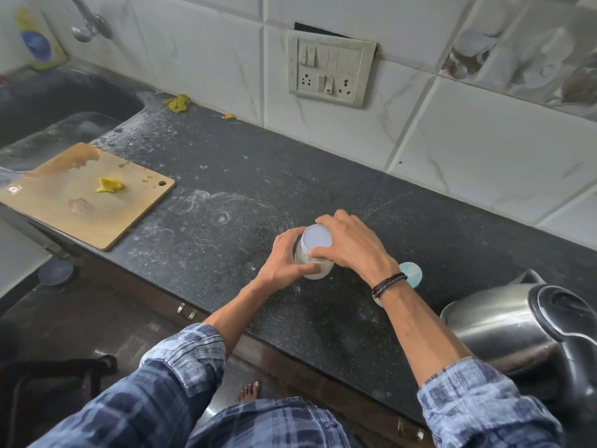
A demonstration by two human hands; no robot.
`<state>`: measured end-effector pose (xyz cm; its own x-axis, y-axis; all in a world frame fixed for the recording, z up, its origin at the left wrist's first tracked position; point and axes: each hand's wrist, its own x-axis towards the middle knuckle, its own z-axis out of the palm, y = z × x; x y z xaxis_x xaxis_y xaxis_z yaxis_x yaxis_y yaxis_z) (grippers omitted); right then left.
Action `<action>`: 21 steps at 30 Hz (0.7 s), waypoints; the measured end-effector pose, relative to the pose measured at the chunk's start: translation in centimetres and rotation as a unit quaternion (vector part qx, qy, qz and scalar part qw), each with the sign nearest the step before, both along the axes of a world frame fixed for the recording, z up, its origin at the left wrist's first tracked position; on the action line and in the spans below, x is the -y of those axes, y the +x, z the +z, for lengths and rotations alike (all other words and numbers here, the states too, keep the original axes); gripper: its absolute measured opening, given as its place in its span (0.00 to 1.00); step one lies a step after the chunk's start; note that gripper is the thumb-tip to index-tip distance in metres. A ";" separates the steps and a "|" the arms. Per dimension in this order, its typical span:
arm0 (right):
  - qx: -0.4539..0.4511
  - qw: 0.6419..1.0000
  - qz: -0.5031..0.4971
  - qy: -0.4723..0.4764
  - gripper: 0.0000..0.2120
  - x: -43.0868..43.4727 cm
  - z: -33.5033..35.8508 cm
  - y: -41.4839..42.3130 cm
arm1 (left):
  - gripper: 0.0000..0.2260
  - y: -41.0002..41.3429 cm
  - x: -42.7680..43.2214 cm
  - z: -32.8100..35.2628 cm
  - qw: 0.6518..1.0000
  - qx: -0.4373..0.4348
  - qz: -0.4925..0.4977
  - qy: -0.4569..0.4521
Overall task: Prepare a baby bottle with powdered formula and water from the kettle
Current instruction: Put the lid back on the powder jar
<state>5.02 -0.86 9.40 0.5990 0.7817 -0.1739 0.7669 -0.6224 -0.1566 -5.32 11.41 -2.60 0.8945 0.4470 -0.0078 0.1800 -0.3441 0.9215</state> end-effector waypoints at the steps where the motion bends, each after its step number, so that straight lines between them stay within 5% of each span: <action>1: 0.005 1.000 0.000 -0.001 0.36 0.0 0.0 0.1 | 0.35 0.0 0.0 0.0 1.000 0.000 0.001 0.000; 21: 0.030 1.000 -0.004 0.008 0.34 -0.1 -0.4 -0.5 | 0.34 -0.2 0.1 0.4 1.000 0.001 -0.005 0.008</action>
<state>4.50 -0.79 9.02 0.6148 0.7788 -0.1248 0.7697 -0.6269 -0.1204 -5.50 11.27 -2.17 0.8992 0.4376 0.0021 0.1737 -0.3612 0.9162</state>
